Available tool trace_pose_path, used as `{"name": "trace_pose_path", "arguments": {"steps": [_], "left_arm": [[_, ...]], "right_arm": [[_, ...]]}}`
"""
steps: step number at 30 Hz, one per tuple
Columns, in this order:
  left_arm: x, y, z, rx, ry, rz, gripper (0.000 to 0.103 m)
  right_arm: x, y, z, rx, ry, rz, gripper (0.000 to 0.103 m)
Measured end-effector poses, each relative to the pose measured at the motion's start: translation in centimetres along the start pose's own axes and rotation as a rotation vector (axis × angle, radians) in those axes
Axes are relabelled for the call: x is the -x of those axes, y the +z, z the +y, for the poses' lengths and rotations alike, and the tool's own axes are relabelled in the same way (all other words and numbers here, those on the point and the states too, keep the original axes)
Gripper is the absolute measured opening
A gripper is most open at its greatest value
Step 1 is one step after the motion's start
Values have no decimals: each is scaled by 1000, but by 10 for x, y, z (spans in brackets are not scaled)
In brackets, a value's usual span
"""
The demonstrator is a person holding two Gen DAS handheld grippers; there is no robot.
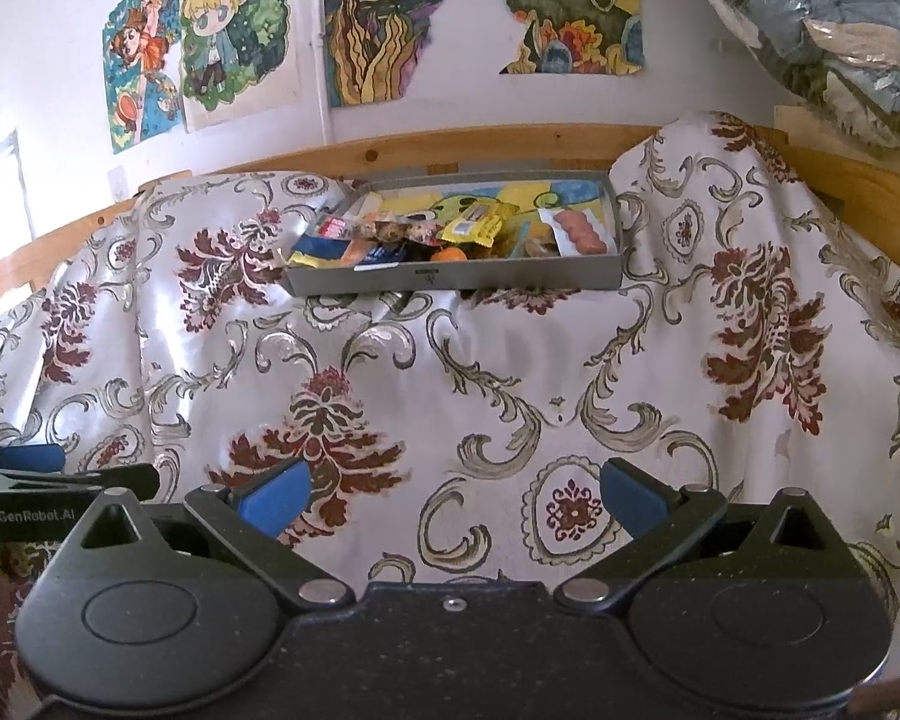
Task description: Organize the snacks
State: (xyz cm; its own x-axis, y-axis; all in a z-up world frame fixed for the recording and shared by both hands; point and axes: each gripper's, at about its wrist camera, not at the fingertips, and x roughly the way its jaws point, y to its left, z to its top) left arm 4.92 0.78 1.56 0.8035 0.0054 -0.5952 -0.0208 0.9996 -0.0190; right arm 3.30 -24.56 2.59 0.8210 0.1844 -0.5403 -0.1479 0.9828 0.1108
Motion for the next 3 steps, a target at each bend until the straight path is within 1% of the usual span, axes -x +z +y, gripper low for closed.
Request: {"name": "trace_pose_path", "arguments": {"steps": [3], "left_arm": [[-2, 0, 3, 10, 5, 6, 103]], "right_arm": [[-3, -1, 0, -2, -4, 13, 102]]}}
